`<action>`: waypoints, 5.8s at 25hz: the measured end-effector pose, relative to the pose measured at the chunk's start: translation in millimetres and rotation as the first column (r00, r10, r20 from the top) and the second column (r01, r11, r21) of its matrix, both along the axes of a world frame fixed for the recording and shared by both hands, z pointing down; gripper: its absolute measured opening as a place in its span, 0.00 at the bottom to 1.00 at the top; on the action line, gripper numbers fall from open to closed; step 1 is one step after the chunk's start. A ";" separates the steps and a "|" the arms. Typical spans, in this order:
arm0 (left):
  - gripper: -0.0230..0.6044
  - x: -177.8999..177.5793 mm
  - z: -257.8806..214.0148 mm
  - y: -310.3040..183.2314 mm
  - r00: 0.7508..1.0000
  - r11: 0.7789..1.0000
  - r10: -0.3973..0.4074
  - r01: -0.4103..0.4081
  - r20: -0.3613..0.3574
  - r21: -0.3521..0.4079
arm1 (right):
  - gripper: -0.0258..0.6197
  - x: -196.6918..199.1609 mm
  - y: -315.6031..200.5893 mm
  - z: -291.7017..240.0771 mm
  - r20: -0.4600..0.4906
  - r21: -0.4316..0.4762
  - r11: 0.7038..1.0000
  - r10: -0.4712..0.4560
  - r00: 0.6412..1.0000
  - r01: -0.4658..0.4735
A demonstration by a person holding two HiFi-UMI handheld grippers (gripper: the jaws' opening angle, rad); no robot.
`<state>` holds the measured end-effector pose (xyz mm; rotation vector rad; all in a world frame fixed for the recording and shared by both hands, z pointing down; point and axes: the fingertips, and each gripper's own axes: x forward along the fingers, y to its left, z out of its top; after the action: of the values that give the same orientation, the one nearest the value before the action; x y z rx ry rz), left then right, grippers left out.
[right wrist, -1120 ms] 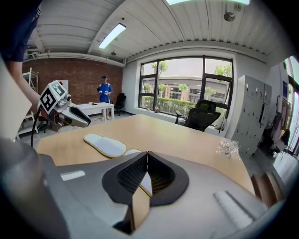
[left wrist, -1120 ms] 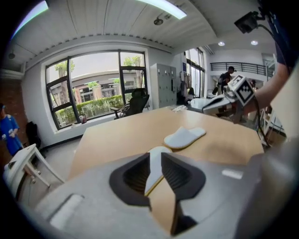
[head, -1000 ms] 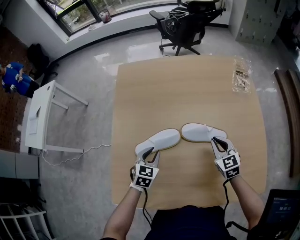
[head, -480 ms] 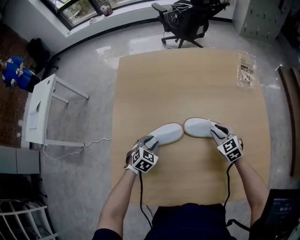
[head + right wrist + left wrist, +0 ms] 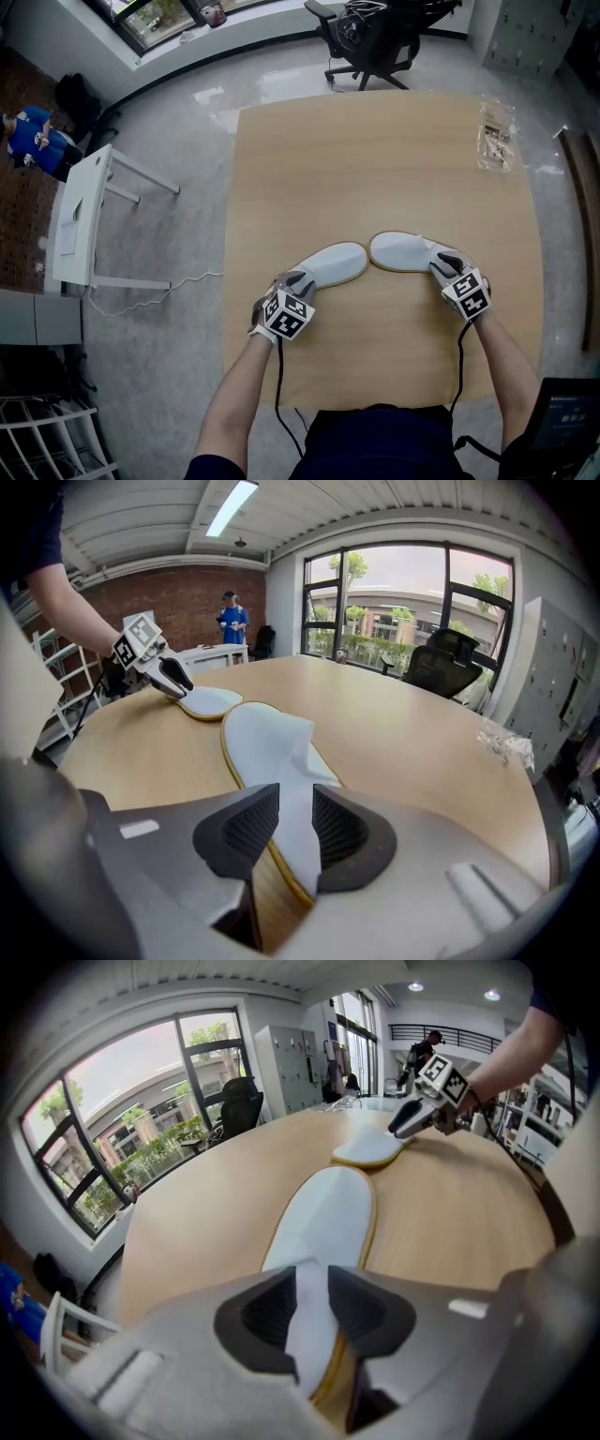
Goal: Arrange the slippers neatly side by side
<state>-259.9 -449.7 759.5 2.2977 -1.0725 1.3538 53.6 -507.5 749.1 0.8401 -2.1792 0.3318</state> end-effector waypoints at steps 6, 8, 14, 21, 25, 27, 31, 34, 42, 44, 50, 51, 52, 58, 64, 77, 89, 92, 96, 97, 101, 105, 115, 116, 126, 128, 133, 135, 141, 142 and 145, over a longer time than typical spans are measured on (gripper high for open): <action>0.19 2.2 4.3 6.3 1.000 1.000 -0.028 0.028 -0.006 -0.004 | 0.22 13.0 10.8 12.8 0.011 -0.043 0.998 0.044 0.999 -0.043; 0.19 3.1 6.3 7.8 0.999 0.999 -0.039 0.039 -0.012 -0.007 | 0.22 14.4 12.0 15.2 0.019 -0.049 0.997 0.059 0.998 -0.058; 0.17 9.1 11.5 18.6 0.998 0.998 -0.063 0.063 -0.019 -0.017 | 0.22 18.7 18.3 20.4 0.051 -0.078 0.989 0.130 0.990 -0.125; 0.16 16.9 11.2 38.1 0.994 0.994 -0.103 0.102 -0.034 -0.037 | 0.22 25.2 35.9 25.8 0.090 -0.135 0.964 0.244 0.966 -0.231; 0.14 26.9 13.5 50.0 0.991 0.990 -0.133 0.132 -0.034 -0.040 | 0.21 27.4 45.7 28.7 0.105 -0.165 0.935 0.332 0.938 -0.312; 0.14 30.5 14.3 55.7 0.986 0.986 -0.165 0.163 -0.037 -0.046 | 0.21 26.1 51.3 29.3 0.113 -0.182 0.919 0.373 0.921 -0.350; 0.14 39.2 13.2 69.8 0.962 0.962 -0.263 0.257 -0.068 -0.088 | 0.21 21.2 67.0 27.4 0.139 -0.224 0.879 0.456 0.879 -0.421; 0.14 48.9 9.5 79.7 0.941 0.942 -0.323 0.310 -0.100 -0.126 | 0.21 17.2 78.4 24.7 0.152 -0.243 0.854 0.501 0.852 -0.460; 0.15 70.3 6.4 96.3 0.876 0.885 -0.454 0.422 -0.162 -0.198 | 0.15 10.0 107.0 26.8 0.123 -0.299 0.785 0.595 0.794 -0.542; 0.15 75.3 3.5 99.6 0.859 0.869 -0.484 0.450 -0.166 -0.208 | 0.15 4.6 113.9 27.3 0.109 -0.311 0.773 0.607 0.787 -0.553; 0.17 109.2 -3.7 121.6 0.794 0.806 -0.575 0.509 -0.198 -0.301 | 0.15 -18.6 138.8 24.6 0.105 -0.378 0.753 0.613 0.783 -0.539; 0.17 114.7 -3.6 124.4 0.777 0.792 -0.594 0.519 -0.209 -0.320 | 0.15 -22.0 143.4 25.2 0.107 -0.392 0.750 0.612 0.783 -0.533; 0.17 119.4 -3.5 126.8 0.759 0.778 -0.613 0.529 -0.221 -0.340 | 0.15 -25.5 147.8 25.4 0.110 -0.406 0.746 0.614 0.782 -0.528; 0.17 139.2 -3.6 130.4 0.654 0.704 -0.698 0.556 -0.291 -0.442 | 0.11 -46.8 169.0 23.4 0.127 -0.472 0.730 0.612 0.780 -0.495; 0.21 151.2 -9.4 137.1 0.608 0.688 -0.714 0.512 -0.349 -0.515 | 0.11 -55.4 177.1 16.6 0.144 -0.465 0.759 0.573 0.807 -0.456; 0.51 127.6 -14.1 114.9 0.997 0.994 0.036 -0.042 -0.067 -0.102 | 0.55 -48.5 100.8 -22.1 -0.042 -0.026 0.988 -0.152 0.987 0.151; 0.50 131.5 9.0 130.2 0.997 0.985 0.073 -0.075 -0.015 -0.155 | 0.55 -60.5 119.4 10.5 -0.125 -0.098 0.967 -0.248 0.961 0.237; 0.50 132.8 10.2 129.9 0.998 0.985 0.063 -0.065 -0.021 -0.160 | 0.55 -63.5 125.1 11.4 -0.113 -0.109 0.967 -0.242 0.964 0.230; 0.50 132.0 10.3 130.6 0.998 0.985 0.057 -0.060 -0.024 -0.160 | 0.55 -68.6 131.7 11.8 -0.107 -0.109 0.969 -0.232 0.967 0.221; 0.50 132.8 10.5 130.7 0.998 0.985 0.057 -0.060 -0.024 -0.160 | 0.55 -69.3 133.2 11.8 -0.106 -0.111 0.969 -0.232 0.967 0.221; 0.50 136.5 10.4 129.5 0.998 0.985 0.058 -0.062 -0.026 -0.160 | 0.55 -72.1 139.2 11.4 -0.098 -0.122 0.969 -0.228 0.969 0.216; 0.50 137.0 10.4 129.8 0.998 0.984 0.063 -0.066 -0.026 -0.164 | 0.55 -75.5 146.8 11.5 -0.087 -0.127 0.972 -0.211 0.974 0.199; 0.49 139.1 10.6 129.8 0.997 0.984 0.073 -0.075 -0.019 -0.161 | 0.55 -78.0 154.7 12.0 -0.094 -0.131 0.982 -0.152 0.984 0.139; 0.49 138.7 10.5 129.7 0.997 0.984 0.070 -0.072 -0.018 -0.162 | 0.55 -78.4 154.5 11.9 -0.094 -0.132 0.981 -0.156 0.983 0.143; 0.48 139.3 10.6 132.0 1.000 0.986 0.024 -0.025 -0.005 -0.166 | 0.55 -79.5 154.0 12.0 -0.091 -0.133 0.976 -0.187 0.978 0.174; 0.48 139.1 11.2 132.0 1.000 0.986 0.023 -0.024 -0.009 -0.167 | 0.55 -79.6 153.8 12.3 -0.091 -0.133 0.975 -0.188 0.978 0.175; 0.48 138.3 9.1 132.5 1.000 0.986 0.028 -0.029 -0.011 -0.165 | 0.55 -79.7 154.0 10.8 -0.078 -0.127 0.978 -0.178 0.981 0.168; 0.49 137.7 -0.3 132.0 1.000 0.988 0.014 -0.018 -0.027 -0.152 | 0.55 -79.2 152.6 2.5 -0.048 -0.109 0.982 -0.160 0.986 0.154; 0.40 136.9 -71.7 116.6 0.960 0.991 -0.132 0.122 -0.247 -0.057 | 0.50 -64.3 133.5 -58.8 0.138 -0.039 0.999 0.010 0.990 -0.005; 0.34 137.0 -85.7 112.9 0.938 0.987 -0.162 0.157 -0.305 -0.040 | 0.48 -62.1 128.8 -71.2 0.172 -0.021 0.999 0.040 0.984 -0.037; 0.08 139.1 -130.3 98.8 0.874 0.973 -0.182 0.226 -0.451 0.045 | 0.35 -62.7 113.4 -106.3 0.284 0.043 0.991 0.111 0.952 -0.128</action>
<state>-120.8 -350.9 629.2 2.3172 -1.1961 0.6591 -9.1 -394.1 642.7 1.0137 -2.4162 0.4716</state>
